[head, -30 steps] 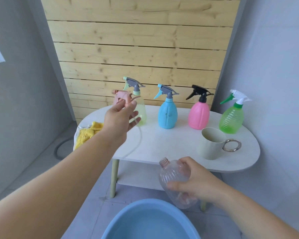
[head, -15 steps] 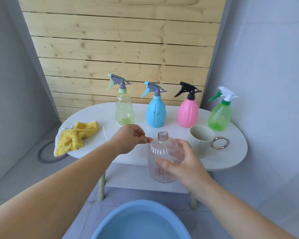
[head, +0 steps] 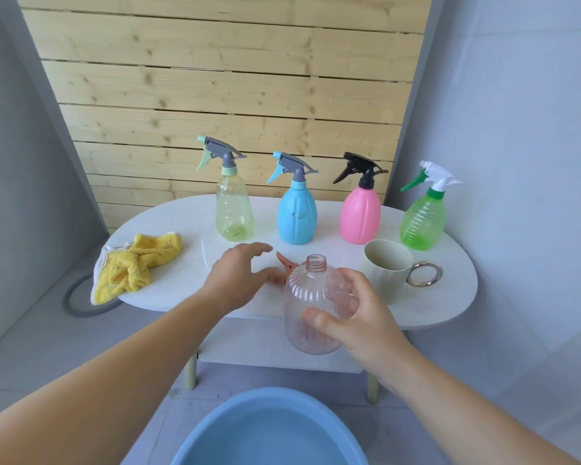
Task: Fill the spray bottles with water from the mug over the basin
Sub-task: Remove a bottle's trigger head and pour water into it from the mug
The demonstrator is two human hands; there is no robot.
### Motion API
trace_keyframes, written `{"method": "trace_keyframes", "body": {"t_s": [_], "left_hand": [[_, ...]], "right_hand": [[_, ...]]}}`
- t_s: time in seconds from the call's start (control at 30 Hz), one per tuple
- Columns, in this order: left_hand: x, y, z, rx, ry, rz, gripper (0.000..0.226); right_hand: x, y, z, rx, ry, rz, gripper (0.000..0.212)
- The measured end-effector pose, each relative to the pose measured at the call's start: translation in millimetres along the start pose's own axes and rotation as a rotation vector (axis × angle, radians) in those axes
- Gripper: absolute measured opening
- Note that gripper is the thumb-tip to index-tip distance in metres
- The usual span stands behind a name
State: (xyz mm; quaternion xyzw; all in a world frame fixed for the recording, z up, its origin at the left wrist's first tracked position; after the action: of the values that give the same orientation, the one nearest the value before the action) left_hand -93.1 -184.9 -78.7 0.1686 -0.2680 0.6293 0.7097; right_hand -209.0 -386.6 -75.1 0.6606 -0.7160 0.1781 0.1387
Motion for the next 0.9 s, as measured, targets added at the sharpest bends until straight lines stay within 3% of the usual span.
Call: {"method": "trace_keyframes", "body": {"t_s": [0.1, 0.2, 0.3, 0.43, 0.53, 0.6, 0.67, 0.73, 0.8, 0.9], "left_hand": [[9, 25, 25, -0.014, 0.339, -0.044, 0.018], [7, 56, 39, 0.085, 0.675, -0.316, 0.035], [4, 79, 44, 0.08, 0.777, -0.471, 0.051], [-7, 95, 52, 0.017, 0.767, -0.423, 0.074], [-14, 101, 51, 0.009, 0.777, -0.352, 0.076], [-12, 105, 51, 0.012, 0.774, -0.315, 0.073], [-10, 108, 51, 0.002, 0.765, -0.312, 0.068], [-9, 111, 49, 0.005, 0.77, -0.334, 0.063], [-13, 115, 49, 0.029, 0.773, -0.342, 0.064], [-22, 118, 48, 0.042, 0.754, -0.35, 0.067]], "right_hand": [[4, 2, -1, 0.003, -0.02, -0.008, 0.073], [8, 5, -4, 0.011, -0.051, -0.03, 0.076], [12, 8, -6, 0.006, -0.105, -0.07, 0.076], [12, 17, -15, 0.039, -0.131, -0.17, 0.071], [17, 26, -30, 0.048, -0.109, -0.238, 0.032], [32, 21, -27, 0.006, -0.019, -0.05, 0.019], [57, 8, -18, 0.023, 0.167, 0.277, 0.01], [79, -7, -6, 0.016, 0.34, 0.503, 0.012], [96, -26, 12, -0.092, 0.529, 0.559, 0.03], [108, -43, 38, -0.299, 0.606, 0.417, 0.049]]}}
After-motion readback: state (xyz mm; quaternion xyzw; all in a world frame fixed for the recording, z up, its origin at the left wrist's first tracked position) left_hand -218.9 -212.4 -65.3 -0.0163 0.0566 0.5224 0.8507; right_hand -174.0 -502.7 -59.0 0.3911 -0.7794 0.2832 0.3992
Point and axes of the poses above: each hand's wrist, its own y-axis away from the middle knuckle, its own x-axis out of the back of the hand, z = x × y, the point moved 2 cm from there along -y, towards the middle knuckle, and after that the axes turned 13 degrees about y, right-handed, at the moved point
